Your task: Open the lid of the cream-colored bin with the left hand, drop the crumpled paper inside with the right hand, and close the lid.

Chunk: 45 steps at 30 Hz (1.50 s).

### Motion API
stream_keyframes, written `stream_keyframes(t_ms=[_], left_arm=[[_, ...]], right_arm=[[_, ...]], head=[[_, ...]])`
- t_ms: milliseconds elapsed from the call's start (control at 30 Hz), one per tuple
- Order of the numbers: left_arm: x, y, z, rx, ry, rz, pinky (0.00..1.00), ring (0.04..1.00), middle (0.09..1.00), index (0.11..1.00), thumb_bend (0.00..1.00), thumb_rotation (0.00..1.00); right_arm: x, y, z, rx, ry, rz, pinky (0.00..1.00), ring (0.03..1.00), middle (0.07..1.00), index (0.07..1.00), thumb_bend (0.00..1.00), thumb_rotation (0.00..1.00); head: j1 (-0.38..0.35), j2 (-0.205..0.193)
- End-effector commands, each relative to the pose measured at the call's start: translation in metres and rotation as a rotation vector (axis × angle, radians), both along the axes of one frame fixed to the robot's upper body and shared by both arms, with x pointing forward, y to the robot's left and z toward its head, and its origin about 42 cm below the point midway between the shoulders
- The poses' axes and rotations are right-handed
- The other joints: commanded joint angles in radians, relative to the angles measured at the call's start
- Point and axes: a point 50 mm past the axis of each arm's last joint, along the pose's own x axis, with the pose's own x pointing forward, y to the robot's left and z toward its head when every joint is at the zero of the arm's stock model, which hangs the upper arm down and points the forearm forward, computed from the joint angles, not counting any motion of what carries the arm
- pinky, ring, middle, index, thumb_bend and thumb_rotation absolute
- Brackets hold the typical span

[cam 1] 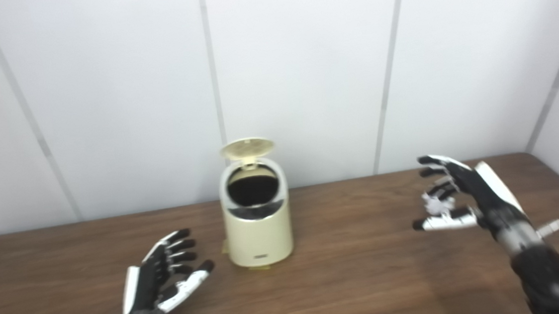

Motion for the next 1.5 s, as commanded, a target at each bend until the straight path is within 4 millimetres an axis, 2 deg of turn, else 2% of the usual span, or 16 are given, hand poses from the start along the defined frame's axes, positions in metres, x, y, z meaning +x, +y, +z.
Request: stream_keyframes(t_ms=[0, 100, 333, 433, 567, 700, 800, 833, 867, 933, 1067, 1100, 1167, 1233, 1467], left_arm=[[0.003, 0.009, 0.000, 0.008, -0.030, 0.005, 0.57, 0.661, 0.720, 0.796, 0.70, 0.17], [0.005, 0.014, -0.002, 0.022, -0.038, 0.014, 0.60, 0.677, 0.730, 0.801, 0.67, 0.13], [0.009, 0.023, -0.005, 0.006, -0.048, 0.024, 0.61, 0.695, 0.741, 0.809, 0.65, 0.11], [0.009, 0.025, -0.005, 0.017, -0.058, 0.019, 0.62, 0.694, 0.738, 0.810, 0.64, 0.08], [0.013, 0.029, -0.003, 0.035, -0.083, 0.017, 0.58, 0.664, 0.717, 0.779, 0.65, 0.07], [0.012, 0.030, 0.000, 0.019, -0.088, 0.016, 0.58, 0.668, 0.717, 0.768, 0.65, 0.05], [0.011, 0.029, 0.000, 0.027, -0.089, 0.018, 0.57, 0.654, 0.708, 0.760, 0.65, 0.05], [0.011, 0.029, 0.000, 0.029, -0.090, 0.020, 0.57, 0.651, 0.704, 0.757, 0.66, 0.05], [0.010, 0.029, 0.001, 0.030, -0.090, 0.019, 0.57, 0.659, 0.707, 0.757, 0.66, 0.06], [0.009, 0.030, 0.002, 0.032, -0.087, 0.020, 0.61, 0.697, 0.728, 0.758, 0.67, 0.06], [0.007, 0.031, 0.003, 0.040, -0.078, 0.028, 0.62, 0.709, 0.740, 0.755, 0.68, 0.09], [0.006, 0.031, 0.003, 0.040, -0.076, 0.027, 0.63, 0.709, 0.741, 0.754, 0.69, 0.09], [0.006, 0.031, 0.004, 0.040, -0.073, 0.024, 0.62, 0.710, 0.746, 0.754, 0.69, 0.09], [0.005, 0.031, 0.004, 0.044, -0.072, 0.020, 0.62, 0.711, 0.750, 0.757, 0.68, 0.08], [0.003, 0.032, 0.003, 0.051, -0.048, 0.019, 0.63, 0.721, 0.762, 0.772, 0.68, 0.09]], right_arm=[[0.007, -0.003, 0.054, -0.078, -0.119, -0.053, 0.53, 0.682, 0.777, 0.789, 0.85, 0.06], [0.012, -0.014, 0.078, -0.127, -0.138, -0.111, 0.46, 0.660, 0.812, 0.805, 0.83, 0.05], [0.025, -0.031, 0.111, -0.252, -0.092, -0.193, 0.52, 0.701, 0.834, 0.844, 0.77, 0.03], [0.036, -0.033, 0.116, -0.323, -0.035, -0.215, 0.55, 0.734, 0.828, 0.845, 0.79, 0.09], [0.055, -0.041, 0.111, -0.378, 0.073, -0.236, 0.64, 0.809, 0.846, 0.843, 0.82, 0.15], [0.068, -0.042, 0.102, -0.376, 0.157, -0.212, 0.60, 0.798, 0.855, 0.838, 0.84, 0.15], [0.078, -0.037, 0.095, -0.407, 0.222, -0.194, 0.66, 0.815, 0.850, 0.843, 0.85, 0.20], [0.080, -0.036, 0.094, -0.416, 0.236, -0.191, 0.72, 0.822, 0.843, 0.842, 0.85, 0.21], [0.085, -0.034, 0.089, -0.423, 0.259, -0.186, 0.72, 0.822, 0.839, 0.840, 0.85, 0.20], [0.094, -0.031, 0.080, -0.431, 0.293, -0.178, 0.69, 0.822, 0.831, 0.835, 0.85, 0.19], [0.105, -0.027, 0.067, -0.425, 0.323, -0.162, 0.68, 0.832, 0.842, 0.839, 0.87, 0.20], [0.108, -0.026, 0.064, -0.439, 0.328, -0.151, 0.63, 0.794, 0.838, 0.840, 0.87, 0.20], [0.113, -0.025, 0.058, -0.460, 0.339, -0.143, 0.65, 0.785, 0.839, 0.834, 0.87, 0.22], [0.117, -0.024, 0.052, -0.468, 0.348, -0.145, 0.71, 0.812, 0.829, 0.795, 0.88, 0.23], [0.125, -0.021, 0.035, -0.527, 0.369, -0.143, 0.63, 0.717, 0.746, 0.765, 0.86, 0.24]], head=[[-0.019, -0.009], [-0.057, -0.023], [-0.116, -0.031], [-0.134, -0.032], [-0.140, -0.032], [-0.139, -0.030], [-0.137, -0.025], [-0.137, -0.025], [-0.134, -0.021], [-0.130, -0.018], [-0.125, -0.011], [-0.123, -0.008], [-0.121, -0.006], [-0.120, -0.004], [-0.120, 0.004]])
